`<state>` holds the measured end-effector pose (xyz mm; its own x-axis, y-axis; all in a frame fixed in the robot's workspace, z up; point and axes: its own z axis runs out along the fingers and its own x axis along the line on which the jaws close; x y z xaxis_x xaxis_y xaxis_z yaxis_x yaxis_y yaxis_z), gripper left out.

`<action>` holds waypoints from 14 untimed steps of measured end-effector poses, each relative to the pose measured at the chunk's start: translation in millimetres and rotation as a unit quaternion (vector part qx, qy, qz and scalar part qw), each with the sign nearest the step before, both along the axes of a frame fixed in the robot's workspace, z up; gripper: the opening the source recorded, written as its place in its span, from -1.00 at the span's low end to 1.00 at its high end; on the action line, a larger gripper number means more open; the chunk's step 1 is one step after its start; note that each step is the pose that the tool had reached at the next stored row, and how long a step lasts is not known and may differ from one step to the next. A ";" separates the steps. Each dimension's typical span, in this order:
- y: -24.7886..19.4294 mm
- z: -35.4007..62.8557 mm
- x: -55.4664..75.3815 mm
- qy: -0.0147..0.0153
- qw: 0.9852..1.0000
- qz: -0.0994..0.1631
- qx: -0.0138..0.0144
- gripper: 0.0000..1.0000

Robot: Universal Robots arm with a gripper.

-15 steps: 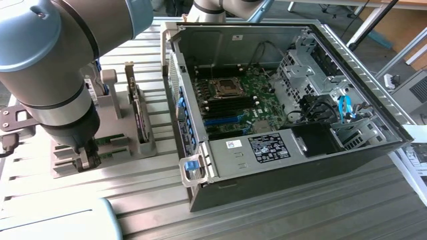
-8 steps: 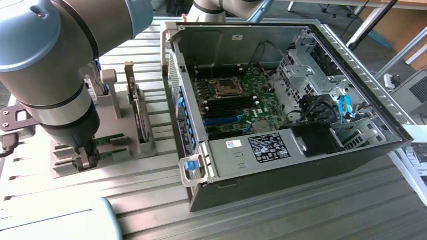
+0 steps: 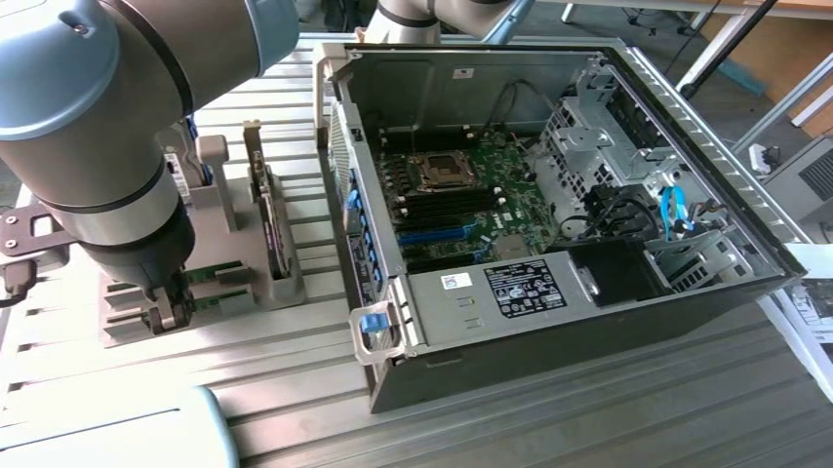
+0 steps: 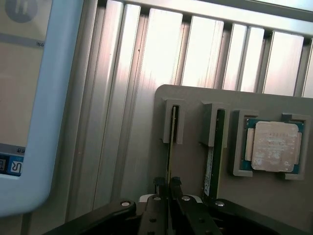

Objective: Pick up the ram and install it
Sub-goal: 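Pick up the ram and move it above insertion slot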

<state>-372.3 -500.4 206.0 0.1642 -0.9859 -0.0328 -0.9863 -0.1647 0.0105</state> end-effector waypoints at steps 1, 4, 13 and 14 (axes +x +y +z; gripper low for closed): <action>0.0 0.0 0.0 0.000 1.000 0.000 0.000 -0.72; 0.0 0.0 0.0 0.000 1.000 0.000 0.000 -0.72; 0.0 -0.1 0.0 0.000 1.000 0.000 0.000 -0.73; 0.0 -0.1 0.0 0.000 1.000 0.000 0.000 -0.73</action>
